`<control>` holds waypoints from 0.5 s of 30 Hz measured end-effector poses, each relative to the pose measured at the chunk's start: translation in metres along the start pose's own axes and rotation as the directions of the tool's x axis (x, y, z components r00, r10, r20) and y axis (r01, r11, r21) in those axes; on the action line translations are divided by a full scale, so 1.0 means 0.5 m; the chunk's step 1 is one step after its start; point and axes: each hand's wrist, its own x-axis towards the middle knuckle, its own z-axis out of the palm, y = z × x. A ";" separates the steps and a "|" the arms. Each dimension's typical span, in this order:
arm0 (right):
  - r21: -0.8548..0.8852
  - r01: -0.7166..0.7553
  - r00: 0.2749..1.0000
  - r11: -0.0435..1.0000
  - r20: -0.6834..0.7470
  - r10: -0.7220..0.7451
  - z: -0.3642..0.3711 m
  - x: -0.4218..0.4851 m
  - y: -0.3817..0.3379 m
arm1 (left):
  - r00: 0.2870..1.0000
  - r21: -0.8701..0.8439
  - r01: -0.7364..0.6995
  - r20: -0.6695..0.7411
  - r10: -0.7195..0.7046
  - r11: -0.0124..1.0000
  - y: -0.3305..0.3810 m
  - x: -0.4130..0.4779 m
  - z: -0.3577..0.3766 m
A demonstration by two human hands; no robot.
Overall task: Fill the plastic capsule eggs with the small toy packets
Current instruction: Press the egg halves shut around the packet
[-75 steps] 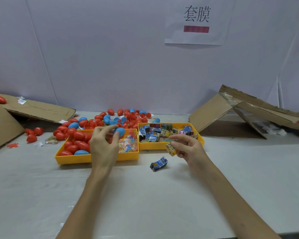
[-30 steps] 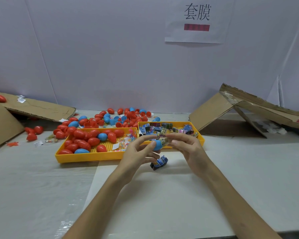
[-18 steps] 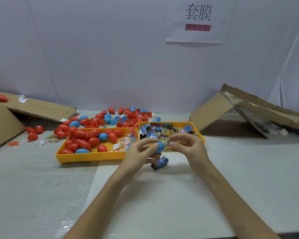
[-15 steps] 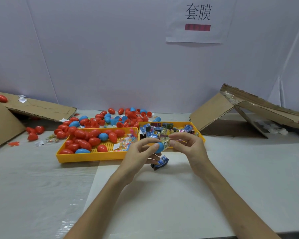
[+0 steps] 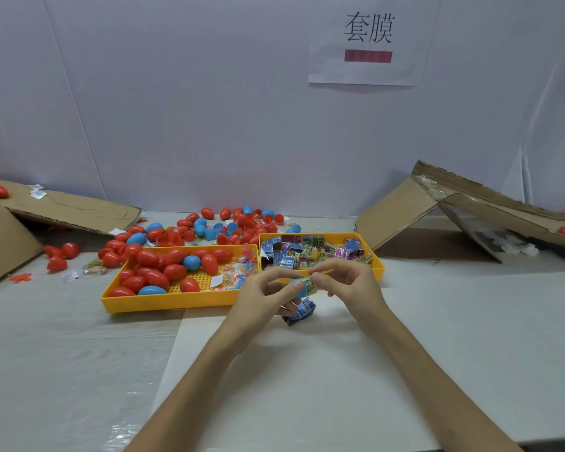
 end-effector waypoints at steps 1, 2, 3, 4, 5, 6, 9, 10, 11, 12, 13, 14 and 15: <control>0.000 0.002 1.000 1.000 -0.001 -0.002 0.000 0.000 0.000 | 1.000 0.000 0.000 0.001 0.000 1.000 0.000 0.000 0.000; 0.001 0.004 1.000 1.000 -0.001 -0.004 -0.001 0.000 0.000 | 1.000 0.000 0.000 0.000 0.000 1.000 0.000 0.000 0.000; 0.002 0.008 1.000 1.000 0.004 -0.008 0.000 0.000 -0.001 | 1.000 0.004 -0.002 -0.001 0.002 1.000 0.000 0.001 -0.001; 0.004 0.012 1.000 1.000 0.013 -0.012 0.000 0.000 -0.001 | 1.000 0.013 -0.006 -0.003 0.006 1.000 0.001 0.000 -0.001; 0.009 0.014 0.999 1.000 0.029 -0.014 0.001 -0.001 -0.001 | 1.000 0.023 -0.011 -0.005 0.011 1.000 0.001 0.000 0.000; 0.015 0.014 0.999 1.000 0.049 -0.015 0.002 -0.002 0.000 | 1.000 0.031 -0.015 -0.008 0.015 0.999 0.001 0.000 0.000; 0.019 0.016 0.997 1.000 0.074 -0.017 0.004 -0.004 0.002 | 1.000 0.041 -0.021 -0.013 0.021 0.999 0.002 0.000 0.000; 0.018 0.016 0.997 1.000 0.071 -0.018 0.004 -0.003 0.003 | 1.000 0.044 -0.021 -0.013 0.021 0.999 0.002 0.000 0.000; 0.018 0.017 0.997 1.000 0.069 -0.018 0.004 -0.003 0.003 | 1.000 0.047 -0.020 -0.013 0.021 0.999 0.002 0.000 -0.001; 0.020 0.018 0.998 1.000 0.066 -0.019 0.003 -0.003 0.004 | 1.000 0.051 -0.021 -0.013 0.021 0.998 0.002 0.000 -0.001; 0.023 0.018 0.998 1.000 0.065 -0.019 0.003 -0.002 0.005 | 1.000 0.054 -0.022 -0.014 0.023 0.998 0.002 0.000 -0.001; 0.022 0.017 0.998 1.000 0.064 -0.019 0.002 -0.002 0.006 | 1.000 0.056 -0.024 -0.013 0.025 0.998 0.002 0.000 -0.001; 0.017 0.017 0.998 1.000 0.063 -0.018 0.002 -0.002 0.006 | 1.000 0.057 -0.026 -0.013 0.027 0.998 0.003 0.000 -0.001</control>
